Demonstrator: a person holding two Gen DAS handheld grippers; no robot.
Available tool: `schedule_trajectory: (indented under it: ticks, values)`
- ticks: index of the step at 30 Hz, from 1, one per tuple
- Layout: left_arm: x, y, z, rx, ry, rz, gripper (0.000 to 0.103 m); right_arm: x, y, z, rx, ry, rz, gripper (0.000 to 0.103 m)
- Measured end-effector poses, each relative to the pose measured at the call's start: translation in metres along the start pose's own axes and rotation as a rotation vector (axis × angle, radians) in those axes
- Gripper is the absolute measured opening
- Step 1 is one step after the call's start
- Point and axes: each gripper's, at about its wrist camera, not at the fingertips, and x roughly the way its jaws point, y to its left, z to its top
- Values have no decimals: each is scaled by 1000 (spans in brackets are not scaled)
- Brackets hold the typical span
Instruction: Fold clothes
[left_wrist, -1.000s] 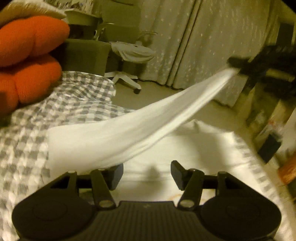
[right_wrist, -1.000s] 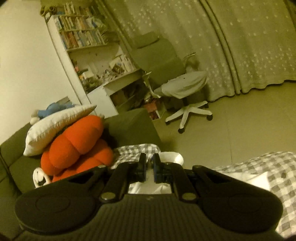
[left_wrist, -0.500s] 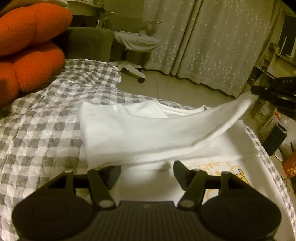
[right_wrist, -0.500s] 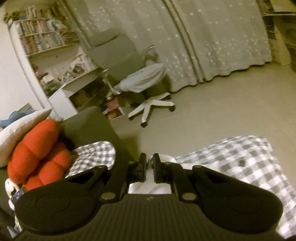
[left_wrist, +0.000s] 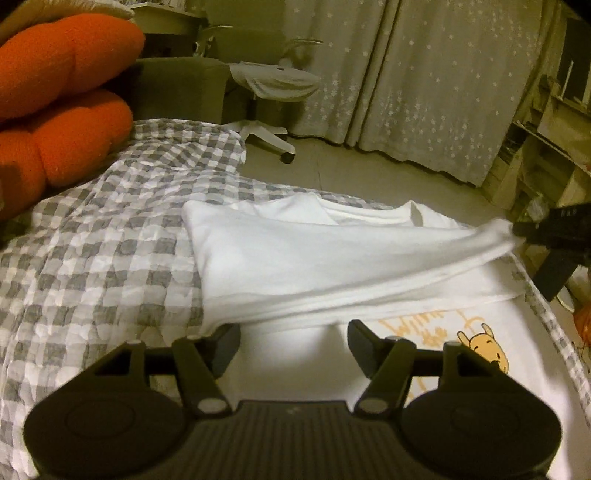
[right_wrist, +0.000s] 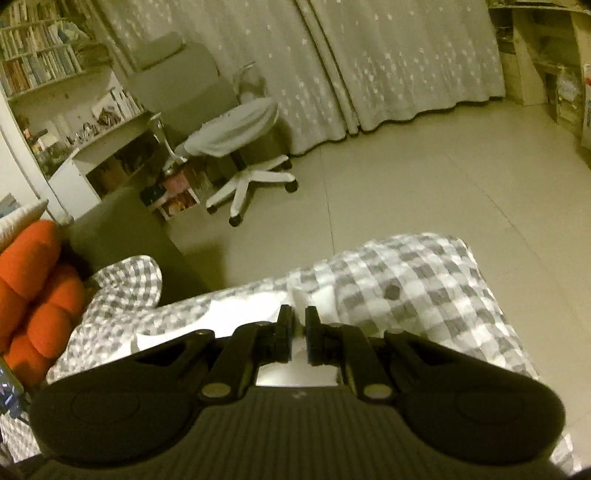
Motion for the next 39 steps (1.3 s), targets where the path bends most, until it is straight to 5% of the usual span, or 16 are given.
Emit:
schedule_trajectory:
  ticks: [10, 13, 21, 23, 27, 30, 35, 39]
  values:
    - [-2, 19, -2, -82, 14, -82, 66, -5, -9, -16, -95, 57, -75, 9]
    - [-3, 29, -1, -158, 18, -105, 66, 11, -6, -28, -152, 117, -113, 9]
    - [-10, 64, 0, -463, 14, -188, 66, 7, -4, -26, -182, 114, -82, 10]
    - [-16, 67, 1, -486, 10, -123, 66, 7, -3, -26, -189, 116, -85, 10]
    - [-23, 75, 9, -463, -13, -19, 64, 5, 5, -26, -207, 107, -70, 13]
    - [-21, 76, 16, -477, -29, -64, 67, 2, 11, -24, -216, 95, -50, 14]
    - [3, 57, 35, -327, -29, -14, 74, 6, 13, -26, -216, 105, -59, 15]
    - [26, 50, 35, -219, 5, 34, 58, 2, 17, -24, -215, 91, -27, 15]
